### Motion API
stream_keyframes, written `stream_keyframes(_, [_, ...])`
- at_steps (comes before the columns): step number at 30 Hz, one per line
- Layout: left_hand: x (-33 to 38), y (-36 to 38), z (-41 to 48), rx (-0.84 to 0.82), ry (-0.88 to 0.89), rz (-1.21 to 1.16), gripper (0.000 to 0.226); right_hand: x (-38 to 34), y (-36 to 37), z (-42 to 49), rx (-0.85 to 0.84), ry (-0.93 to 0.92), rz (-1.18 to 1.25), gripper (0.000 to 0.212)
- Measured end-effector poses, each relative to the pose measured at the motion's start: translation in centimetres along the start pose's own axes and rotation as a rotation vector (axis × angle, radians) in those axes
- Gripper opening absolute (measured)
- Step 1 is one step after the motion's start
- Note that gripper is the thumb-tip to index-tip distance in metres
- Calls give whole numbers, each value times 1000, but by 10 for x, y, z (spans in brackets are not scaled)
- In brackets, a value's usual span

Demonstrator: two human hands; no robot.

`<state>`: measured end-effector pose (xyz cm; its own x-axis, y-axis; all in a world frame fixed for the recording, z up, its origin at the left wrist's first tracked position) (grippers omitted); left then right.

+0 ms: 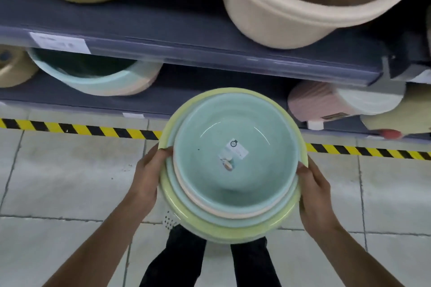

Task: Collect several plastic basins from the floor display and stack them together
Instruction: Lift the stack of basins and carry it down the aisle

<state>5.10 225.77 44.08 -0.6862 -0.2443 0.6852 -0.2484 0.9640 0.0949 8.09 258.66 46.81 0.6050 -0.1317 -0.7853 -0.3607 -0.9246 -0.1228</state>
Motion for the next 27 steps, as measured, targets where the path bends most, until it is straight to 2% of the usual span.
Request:
stream_keyframes(4, [-19, 24, 84, 15, 18, 53, 24, 39, 12, 87, -1, -1, 53, 32])
stream_keyframes(10, [-32, 44, 184, 74, 27, 118, 33, 68, 24, 192, 18, 4, 63, 28])
stream_keyframes(12, [-28, 51, 215, 83, 19, 131, 45, 65, 32, 221, -13, -18, 49, 34])
stream_keyframes(18, [-13, 70, 285, 91, 29, 95, 48, 42, 58, 299, -17, -78, 20, 32])
stream_keyframes(22, [-5, 81, 317, 125, 27, 8, 39, 26, 72, 341, 17, -82, 10, 26])
stream_keyframes(27, [6, 87, 356, 141, 132, -27, 60, 9, 83, 385, 40, -135, 25, 47])
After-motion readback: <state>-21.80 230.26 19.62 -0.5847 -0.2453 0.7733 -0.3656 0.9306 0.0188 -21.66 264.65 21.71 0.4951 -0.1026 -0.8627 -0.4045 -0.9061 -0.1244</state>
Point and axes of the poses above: each hand's wrist, its own z-axis towards the middle knuckle, its own y-axis out of the palm, x = y × z, the point moved 5 cm from there along z, towards the middle knuckle, and after that the axes turned 3 degrees about -x, right-handed, at the moved point
